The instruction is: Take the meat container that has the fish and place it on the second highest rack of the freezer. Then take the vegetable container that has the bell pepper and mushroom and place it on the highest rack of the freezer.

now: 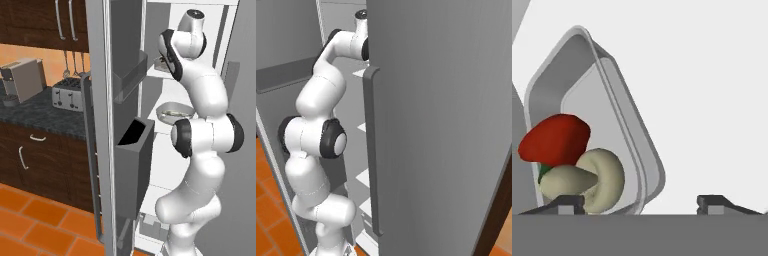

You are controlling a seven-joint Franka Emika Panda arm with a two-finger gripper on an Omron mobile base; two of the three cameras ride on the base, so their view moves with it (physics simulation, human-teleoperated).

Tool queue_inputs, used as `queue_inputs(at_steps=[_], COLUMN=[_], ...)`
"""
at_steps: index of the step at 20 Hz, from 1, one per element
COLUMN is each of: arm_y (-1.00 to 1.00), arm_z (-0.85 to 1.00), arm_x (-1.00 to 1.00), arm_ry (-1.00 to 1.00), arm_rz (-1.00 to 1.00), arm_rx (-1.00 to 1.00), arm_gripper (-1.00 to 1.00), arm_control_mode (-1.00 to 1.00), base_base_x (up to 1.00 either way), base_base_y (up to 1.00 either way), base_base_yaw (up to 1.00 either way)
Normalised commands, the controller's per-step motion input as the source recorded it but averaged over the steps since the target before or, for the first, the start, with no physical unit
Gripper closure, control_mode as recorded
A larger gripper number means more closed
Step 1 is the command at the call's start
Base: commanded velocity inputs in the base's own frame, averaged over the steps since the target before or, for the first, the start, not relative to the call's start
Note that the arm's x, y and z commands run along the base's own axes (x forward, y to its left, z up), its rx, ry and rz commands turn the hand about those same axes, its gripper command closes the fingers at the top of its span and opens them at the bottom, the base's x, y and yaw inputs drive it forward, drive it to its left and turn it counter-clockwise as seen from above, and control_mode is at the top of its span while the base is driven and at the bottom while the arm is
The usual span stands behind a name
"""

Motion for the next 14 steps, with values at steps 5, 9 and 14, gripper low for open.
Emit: queue_inputs(at_steps=[5,9,14], arm_y=[0.32,0.01,0.07], arm_z=[-0.14,0.08,0.17], arm_x=[-0.84,-1.00,-1.00], arm_ry=[-0.35,-0.29,-0.11], arm_rz=[0.00,0.00,0.00], arm_rx=[-0.08,0.00,0.00], arm_gripper=[-1.00,-1.00,-1.00], arm_control_mode=[-1.00,-1.00,-1.00], base_base_x=[0.00,0.00,0.00], base_base_y=[0.00,0.00,0.00], base_base_yaw=[0.00,0.00,0.00])
